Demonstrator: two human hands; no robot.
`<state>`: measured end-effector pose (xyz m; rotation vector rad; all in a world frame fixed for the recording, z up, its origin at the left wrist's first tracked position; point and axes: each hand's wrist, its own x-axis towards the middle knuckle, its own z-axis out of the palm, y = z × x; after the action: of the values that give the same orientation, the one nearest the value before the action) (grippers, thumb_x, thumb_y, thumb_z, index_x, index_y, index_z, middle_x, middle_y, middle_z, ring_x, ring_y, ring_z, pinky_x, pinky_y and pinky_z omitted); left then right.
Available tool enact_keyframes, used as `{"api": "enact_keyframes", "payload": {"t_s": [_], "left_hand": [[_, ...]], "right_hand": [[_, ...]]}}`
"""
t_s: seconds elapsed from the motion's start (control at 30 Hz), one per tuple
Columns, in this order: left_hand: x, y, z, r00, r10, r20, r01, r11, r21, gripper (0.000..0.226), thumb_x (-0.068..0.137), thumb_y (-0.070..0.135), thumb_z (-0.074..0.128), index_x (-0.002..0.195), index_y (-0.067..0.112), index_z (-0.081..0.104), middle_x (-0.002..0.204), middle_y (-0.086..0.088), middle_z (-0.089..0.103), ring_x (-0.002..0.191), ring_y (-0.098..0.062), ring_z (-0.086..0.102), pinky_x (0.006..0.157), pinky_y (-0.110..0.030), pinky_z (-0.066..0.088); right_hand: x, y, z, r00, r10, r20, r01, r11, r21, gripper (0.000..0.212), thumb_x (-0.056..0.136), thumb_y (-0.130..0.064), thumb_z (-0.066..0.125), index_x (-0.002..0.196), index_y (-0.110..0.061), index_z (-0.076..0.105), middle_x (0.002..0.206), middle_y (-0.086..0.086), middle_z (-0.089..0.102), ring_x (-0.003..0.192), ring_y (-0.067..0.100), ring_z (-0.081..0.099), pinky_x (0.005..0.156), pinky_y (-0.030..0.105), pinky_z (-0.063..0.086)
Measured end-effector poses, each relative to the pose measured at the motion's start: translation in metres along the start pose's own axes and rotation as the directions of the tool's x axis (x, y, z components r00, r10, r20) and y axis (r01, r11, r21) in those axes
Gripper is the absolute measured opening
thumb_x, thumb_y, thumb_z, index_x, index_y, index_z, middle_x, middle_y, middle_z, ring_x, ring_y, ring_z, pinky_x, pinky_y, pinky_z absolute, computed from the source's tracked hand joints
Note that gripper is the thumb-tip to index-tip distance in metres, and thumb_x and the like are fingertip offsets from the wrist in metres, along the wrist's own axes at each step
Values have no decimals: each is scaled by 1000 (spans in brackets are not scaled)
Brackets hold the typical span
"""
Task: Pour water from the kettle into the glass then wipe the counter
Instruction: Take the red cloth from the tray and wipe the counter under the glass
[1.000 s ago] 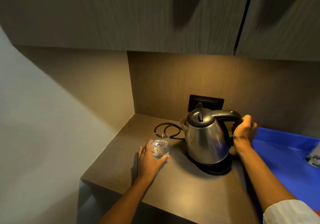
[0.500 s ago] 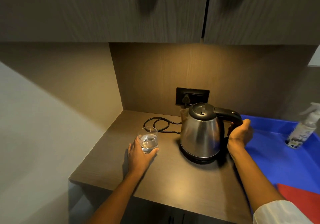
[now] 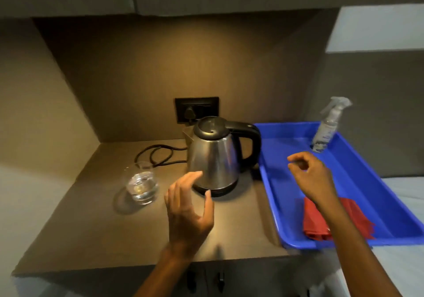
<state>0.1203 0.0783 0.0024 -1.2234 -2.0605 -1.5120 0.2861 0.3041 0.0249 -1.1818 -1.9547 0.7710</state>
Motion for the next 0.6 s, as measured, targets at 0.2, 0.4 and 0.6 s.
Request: {"api": "enact_keyframes", "payload": {"t_s": [0.2, 0.4, 0.6], "left_hand": [[-6, 54, 66, 915, 257, 310, -242, 966, -87, 32, 78, 15, 67, 109, 21, 62, 98, 8, 66, 97, -14, 55, 83, -30, 39], [-8, 78, 105, 812, 281, 512, -255, 959, -122, 27, 81, 28, 61, 107, 30, 59, 96, 16, 63, 102, -9, 50, 88, -28, 33], [0, 80, 106, 762, 228, 606, -102, 967, -235, 40, 85, 38, 63, 123, 26, 56, 123, 10, 56, 118, -4, 42, 100, -21, 37]], "right_hand": [[-10, 63, -72, 830, 372, 416, 99, 635, -766, 71, 85, -44, 61, 146, -29, 28, 152, 0, 34, 140, 23, 27, 111, 41, 19], [-18, 75, -81, 846, 361, 392, 54, 674, -737, 57, 77, -52, 68, 127, -29, 51, 126, 2, 50, 125, 24, 37, 106, 42, 25], [-34, 47, -101, 917, 135, 375, 5, 937, -349, 31, 61, -29, 85, 77, -30, 58, 85, -4, 62, 80, 18, 59, 69, 29, 48]]}}
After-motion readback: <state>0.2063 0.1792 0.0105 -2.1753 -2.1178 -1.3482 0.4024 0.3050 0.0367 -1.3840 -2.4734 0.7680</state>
